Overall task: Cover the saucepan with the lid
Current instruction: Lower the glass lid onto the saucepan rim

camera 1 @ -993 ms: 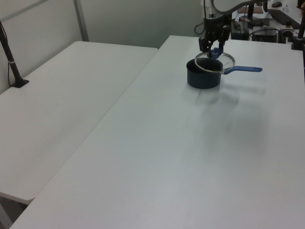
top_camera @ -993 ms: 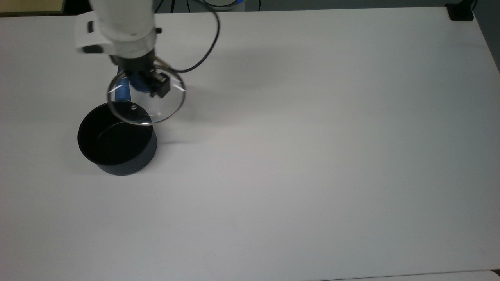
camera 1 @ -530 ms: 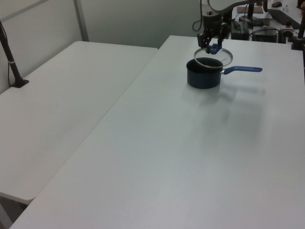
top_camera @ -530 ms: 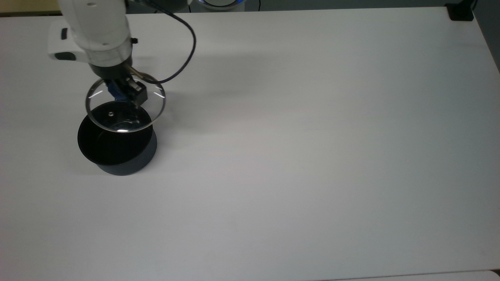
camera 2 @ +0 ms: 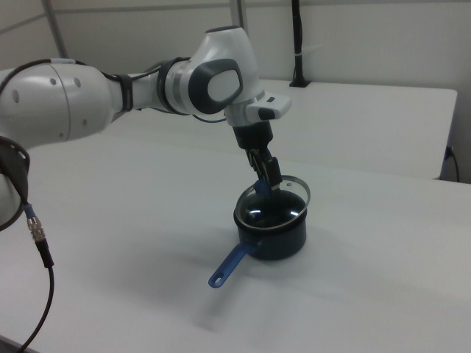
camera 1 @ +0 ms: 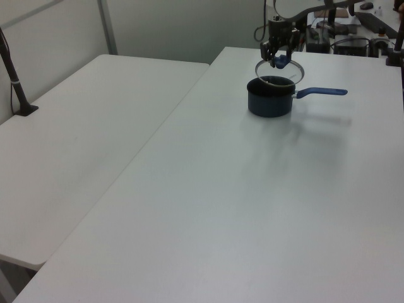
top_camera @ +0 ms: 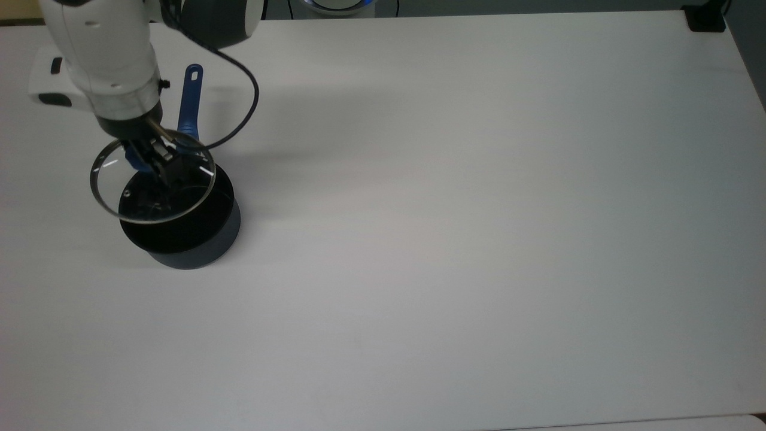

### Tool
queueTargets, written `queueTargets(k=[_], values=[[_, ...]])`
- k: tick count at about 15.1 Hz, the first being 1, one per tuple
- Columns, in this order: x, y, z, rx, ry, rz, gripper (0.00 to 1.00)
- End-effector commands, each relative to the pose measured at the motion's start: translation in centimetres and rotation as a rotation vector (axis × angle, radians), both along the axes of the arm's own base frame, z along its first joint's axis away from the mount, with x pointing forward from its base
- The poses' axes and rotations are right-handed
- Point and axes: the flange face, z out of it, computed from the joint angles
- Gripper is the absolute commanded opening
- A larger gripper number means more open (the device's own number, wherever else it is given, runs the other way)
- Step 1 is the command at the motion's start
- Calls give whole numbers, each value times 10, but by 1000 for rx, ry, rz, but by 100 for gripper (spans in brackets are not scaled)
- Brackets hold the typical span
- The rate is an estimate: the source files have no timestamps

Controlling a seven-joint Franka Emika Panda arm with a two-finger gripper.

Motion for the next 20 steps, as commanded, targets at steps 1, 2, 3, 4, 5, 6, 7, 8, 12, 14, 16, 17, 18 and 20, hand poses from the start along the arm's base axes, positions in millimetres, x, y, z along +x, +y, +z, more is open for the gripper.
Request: queueTargets(k=[1, 2, 3, 4, 5, 6, 7, 8, 12, 14, 16, 17, 18, 20], values=[[12, -1, -4, -29, -18, 17, 41], [13, 0, -10, -27, -11, 17, 41], [16, 1, -23, -26, 5, 19, 41], [18, 4, -33, -23, 19, 23, 41], [19, 6, -40, -23, 29, 26, 41], [20, 6, -41, -23, 29, 27, 41], [20, 6, -41, -23, 29, 27, 41], [21, 6, -39, -23, 9, 30, 41], [22, 5, -37, -19, -2, 25, 41], [22, 5, -36, -20, -5, 24, 41], [23, 6, -36, -19, -10, 13, 41], [23, 7, -36, -17, -10, 14, 41], [23, 9, -36, -17, -12, 9, 41], [24, 12, -35, -14, -16, 8, 42]])
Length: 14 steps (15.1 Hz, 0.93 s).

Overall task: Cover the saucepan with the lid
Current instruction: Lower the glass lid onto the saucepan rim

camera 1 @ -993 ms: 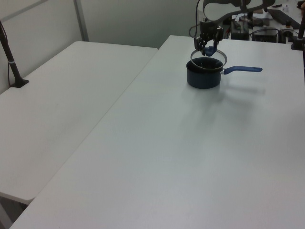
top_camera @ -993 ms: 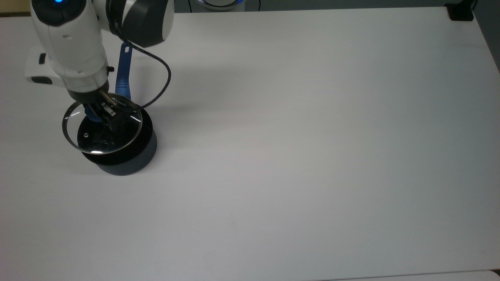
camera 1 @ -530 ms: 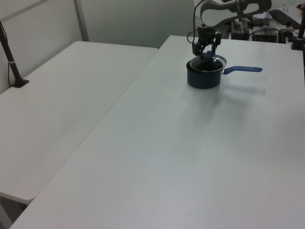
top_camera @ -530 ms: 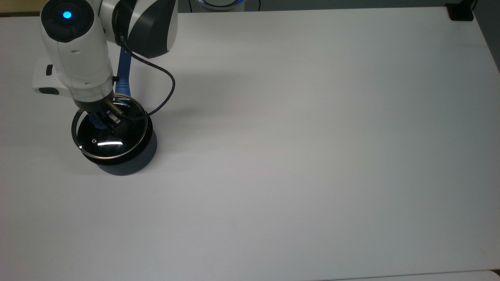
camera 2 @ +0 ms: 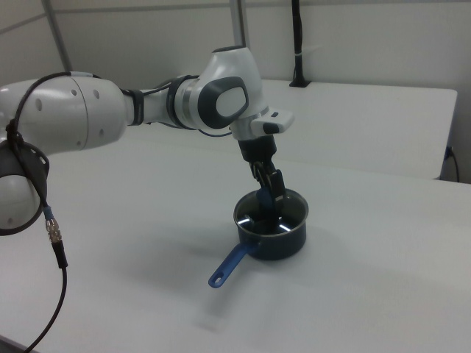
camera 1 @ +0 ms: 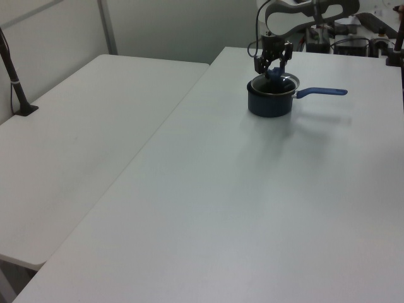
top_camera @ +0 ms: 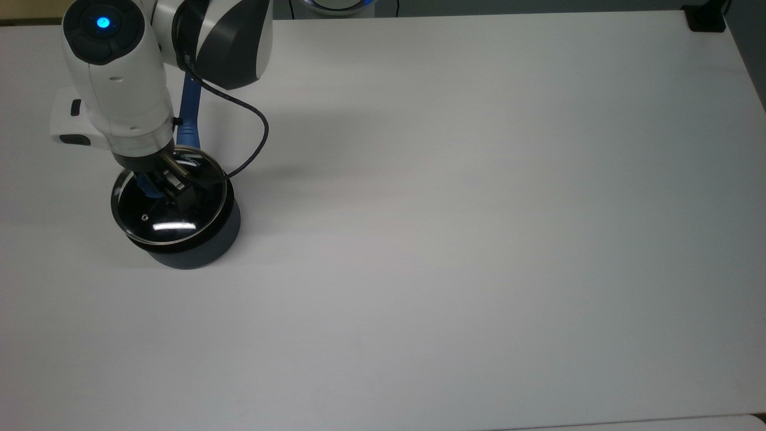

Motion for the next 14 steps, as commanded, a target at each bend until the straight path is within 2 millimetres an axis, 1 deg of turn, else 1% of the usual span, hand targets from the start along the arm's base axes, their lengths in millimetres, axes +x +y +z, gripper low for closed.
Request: queueTargets(k=[1, 7, 9, 14], values=[[7, 8, 7, -4, -44, -6, 42], [8, 11, 6, -7, -45, 2, 42], [6, 11, 6, -4, -27, 33, 42], [1, 12, 3, 8, 9, 23, 42]])
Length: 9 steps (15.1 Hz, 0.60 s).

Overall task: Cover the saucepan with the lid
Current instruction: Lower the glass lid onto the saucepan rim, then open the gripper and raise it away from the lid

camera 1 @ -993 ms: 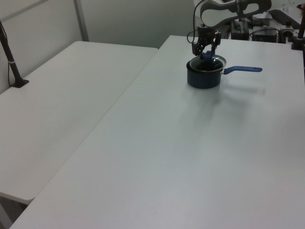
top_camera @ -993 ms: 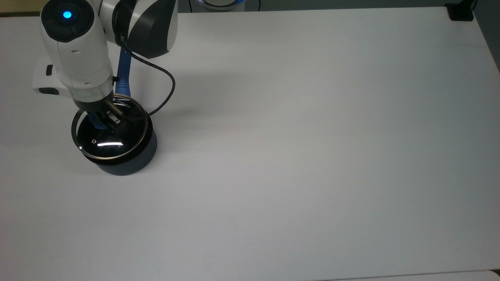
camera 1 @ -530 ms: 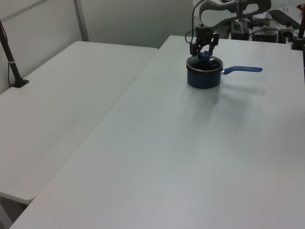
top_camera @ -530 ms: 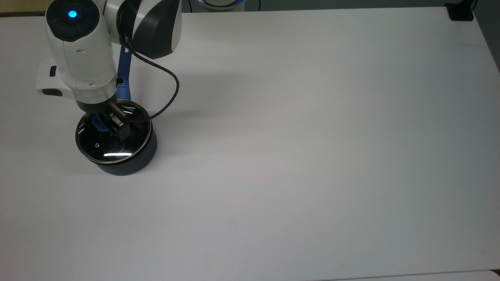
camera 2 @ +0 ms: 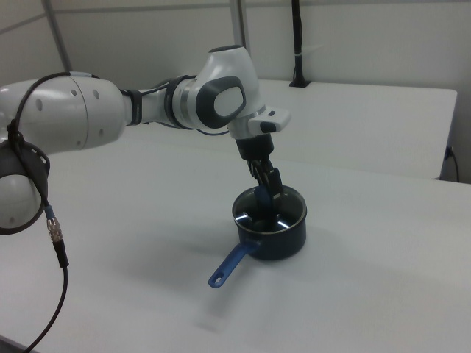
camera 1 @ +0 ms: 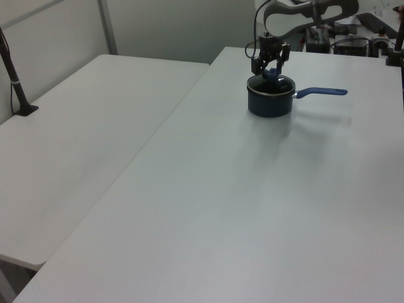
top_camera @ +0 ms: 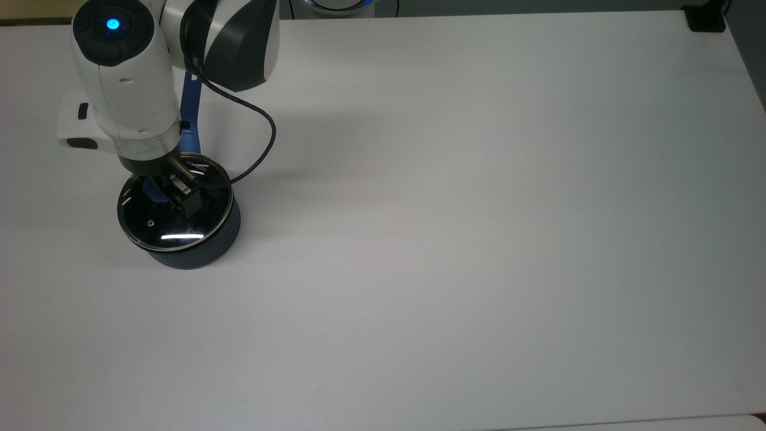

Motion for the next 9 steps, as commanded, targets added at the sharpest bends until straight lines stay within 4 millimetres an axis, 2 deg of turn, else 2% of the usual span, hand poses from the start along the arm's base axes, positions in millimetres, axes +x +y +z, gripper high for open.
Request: queueTargets(k=[1, 2, 3, 4, 5, 9], values=[[-2, 3, 4, 5, 16, 15, 42], [-2, 3, 4, 3, 13, 14, 43], [-1, 4, 5, 0, 12, 20, 59], [-2, 4, 4, 2, 13, 21, 84], [-2, 3, 4, 3, 14, 19, 100], [-2, 3, 7, 4, 10, 15, 100]])
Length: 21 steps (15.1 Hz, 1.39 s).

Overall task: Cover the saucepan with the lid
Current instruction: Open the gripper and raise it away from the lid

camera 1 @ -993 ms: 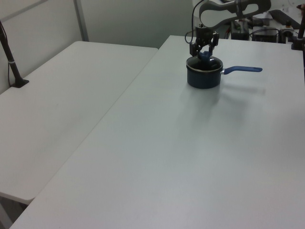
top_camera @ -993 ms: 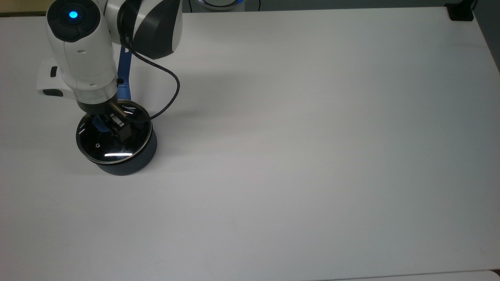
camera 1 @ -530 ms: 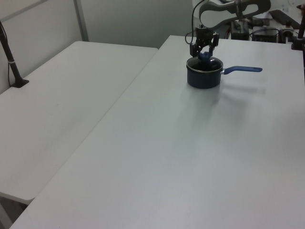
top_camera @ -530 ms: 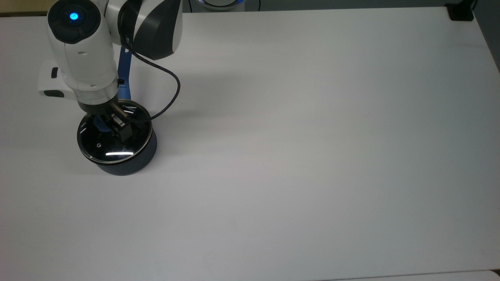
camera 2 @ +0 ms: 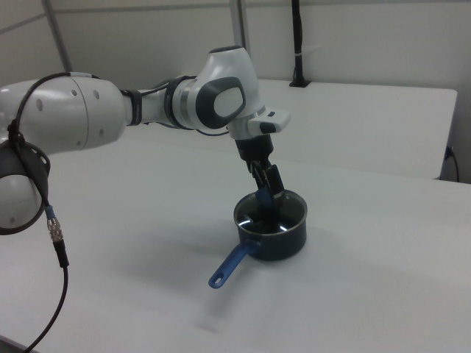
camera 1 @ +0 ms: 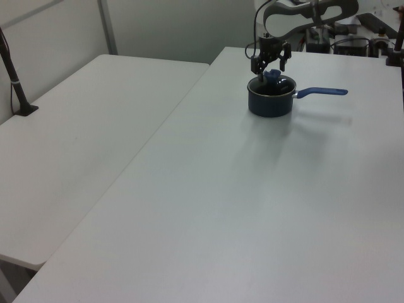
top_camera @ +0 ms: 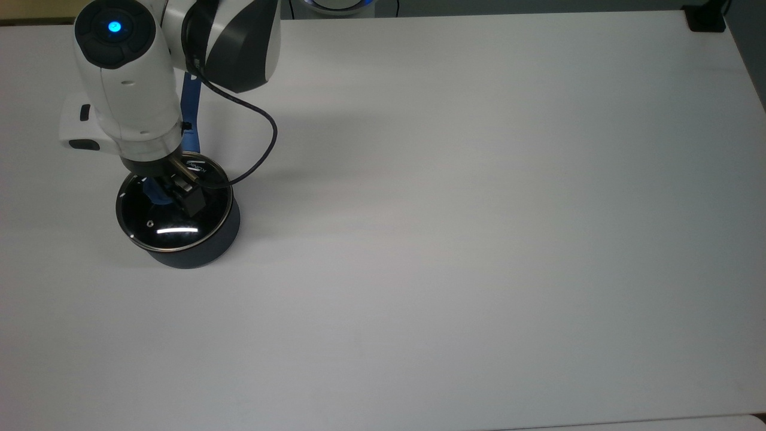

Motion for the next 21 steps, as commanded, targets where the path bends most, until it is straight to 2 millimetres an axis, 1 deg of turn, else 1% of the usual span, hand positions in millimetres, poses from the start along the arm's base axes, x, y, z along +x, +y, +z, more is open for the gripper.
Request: queueTargets(k=[1, 2, 3, 5, 6, 7, 8, 11, 15, 17, 19, 21], values=[[-3, 2, 9, 3, 7, 13, 100], [-4, 2, 14, 3, 2, 16, 100], [-6, 2, 33, 2, -26, 22, 100], [-18, 2, 53, 14, -36, 76, 100], [-25, 3, 67, 19, -43, 105, 100], [-31, 7, 81, 29, -54, 119, 100], [-41, 26, 93, 52, -62, 145, 100], [-63, 68, 99, 79, -25, 206, 100], [-93, 110, 113, 102, -15, 310, 100], [-114, 127, 123, 117, -15, 358, 100], [-134, 138, 131, 138, 18, 395, 100], [-150, 139, 142, 168, 55, 406, 100]])
